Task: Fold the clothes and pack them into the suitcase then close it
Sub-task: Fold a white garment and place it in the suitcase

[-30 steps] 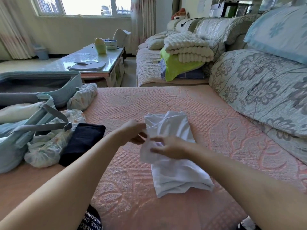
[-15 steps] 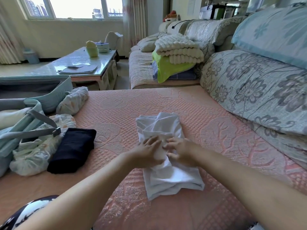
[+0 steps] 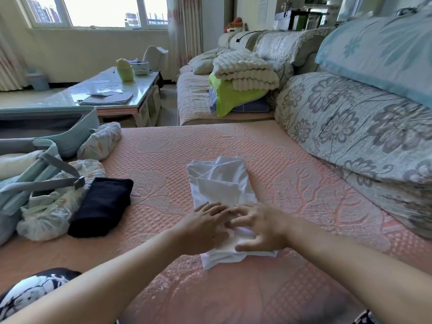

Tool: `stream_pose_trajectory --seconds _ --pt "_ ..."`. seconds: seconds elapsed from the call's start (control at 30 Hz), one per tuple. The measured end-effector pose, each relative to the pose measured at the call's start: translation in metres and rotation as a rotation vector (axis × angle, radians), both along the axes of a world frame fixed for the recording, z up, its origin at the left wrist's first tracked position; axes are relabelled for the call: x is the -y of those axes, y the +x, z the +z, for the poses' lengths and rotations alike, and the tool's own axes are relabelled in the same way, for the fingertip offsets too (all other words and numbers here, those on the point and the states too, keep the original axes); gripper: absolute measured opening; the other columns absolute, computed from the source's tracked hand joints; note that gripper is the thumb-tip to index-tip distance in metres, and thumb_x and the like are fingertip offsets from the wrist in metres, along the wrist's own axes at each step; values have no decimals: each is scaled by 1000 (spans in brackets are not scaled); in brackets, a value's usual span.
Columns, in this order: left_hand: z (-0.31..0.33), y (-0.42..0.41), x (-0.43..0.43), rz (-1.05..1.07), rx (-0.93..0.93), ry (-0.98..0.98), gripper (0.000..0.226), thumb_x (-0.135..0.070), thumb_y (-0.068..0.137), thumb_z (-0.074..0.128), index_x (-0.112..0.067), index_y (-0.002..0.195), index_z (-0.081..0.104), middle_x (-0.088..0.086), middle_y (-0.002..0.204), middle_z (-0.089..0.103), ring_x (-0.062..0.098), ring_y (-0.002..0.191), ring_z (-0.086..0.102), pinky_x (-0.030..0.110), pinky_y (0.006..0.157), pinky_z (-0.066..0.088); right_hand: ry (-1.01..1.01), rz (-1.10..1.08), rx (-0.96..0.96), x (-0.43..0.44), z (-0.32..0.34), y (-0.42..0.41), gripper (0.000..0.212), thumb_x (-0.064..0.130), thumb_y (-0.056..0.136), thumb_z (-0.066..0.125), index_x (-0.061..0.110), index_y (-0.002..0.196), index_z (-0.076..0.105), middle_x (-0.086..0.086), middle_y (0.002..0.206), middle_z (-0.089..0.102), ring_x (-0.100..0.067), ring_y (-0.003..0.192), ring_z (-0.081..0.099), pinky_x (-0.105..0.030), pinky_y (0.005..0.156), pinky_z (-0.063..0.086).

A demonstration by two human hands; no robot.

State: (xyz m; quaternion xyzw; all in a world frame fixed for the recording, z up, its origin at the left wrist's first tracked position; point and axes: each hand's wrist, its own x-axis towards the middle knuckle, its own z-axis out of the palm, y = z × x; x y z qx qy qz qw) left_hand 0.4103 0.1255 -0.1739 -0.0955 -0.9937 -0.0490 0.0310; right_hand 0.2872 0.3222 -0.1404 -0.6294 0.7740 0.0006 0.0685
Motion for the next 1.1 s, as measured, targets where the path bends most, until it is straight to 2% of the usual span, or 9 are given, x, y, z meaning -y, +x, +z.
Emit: stream_pose_trajectory --seconds 0.17,0.37,0.47,0.53,0.67,0.77,0.93,1.03,1.1 --pt "3 24 -13 -127 -55 78 93 -71 67 66 -21 140 37 -5 138 41 13 127 40 28 102 41 125 28 -104 -12 -3 10 86 47 77 64 36 153 25 -1 157 20 -24 144 19 -37 118 25" --pt "14 21 -12 -3 -35 131 37 -29 77 61 -24 114 60 -5 107 57 14 95 56 31 70 51 40 -94 37 -3 9 2 43 19 83 60 35 122 63 6 115 53 -17 104 55 -28 81 44" --pt "34 9 -3 285 75 471 4 -18 82 60 -18 78 63 -5 73 60 13 65 55 27 56 40 -198 -211 217 5 17 -16 6 13 72 55 13 72 61 2 71 58 -17 66 55 -28 59 39" --pt "49 -3 10 453 65 742 16 -15 83 59 -15 68 60 -5 62 52 12 57 46 25 53 35 -356 -325 290 11 25 -30 7 11 73 59 9 67 56 -2 63 54 -15 61 50 -30 56 37" --pt "60 -19 34 533 85 1199 22 -33 92 64 -20 110 64 3 97 67 16 76 65 29 58 54 -488 -518 392 36 27 -46 12 16 83 59 25 79 66 4 78 66 -16 77 60 -25 63 43" --pt "47 -34 41 534 -12 900 58 -54 75 76 -38 125 52 -5 112 65 16 95 64 32 78 53 -474 -646 431 57 18 -61 11 23 91 60 24 100 66 4 94 66 -18 91 61 -26 71 41" --pt "30 -56 59 796 -261 552 30 -24 93 57 -27 123 55 4 111 69 24 95 63 37 81 53 -349 -807 257 79 4 -80 27 38 101 49 20 121 51 -8 118 65 -30 107 61 -36 87 47" --pt "24 -65 53 515 -506 228 36 -2 87 58 -14 121 60 8 121 60 27 109 56 46 94 50 -194 -813 14 85 -3 -81 43 37 102 43 15 139 39 -13 128 59 -34 114 59 -41 91 47" --pt "24 -70 41 196 -537 102 31 -11 89 58 -15 120 64 6 125 60 27 115 56 46 99 48 -325 -673 -204 85 -7 -81 45 20 94 52 14 138 46 -13 126 56 -34 111 57 -42 88 48"
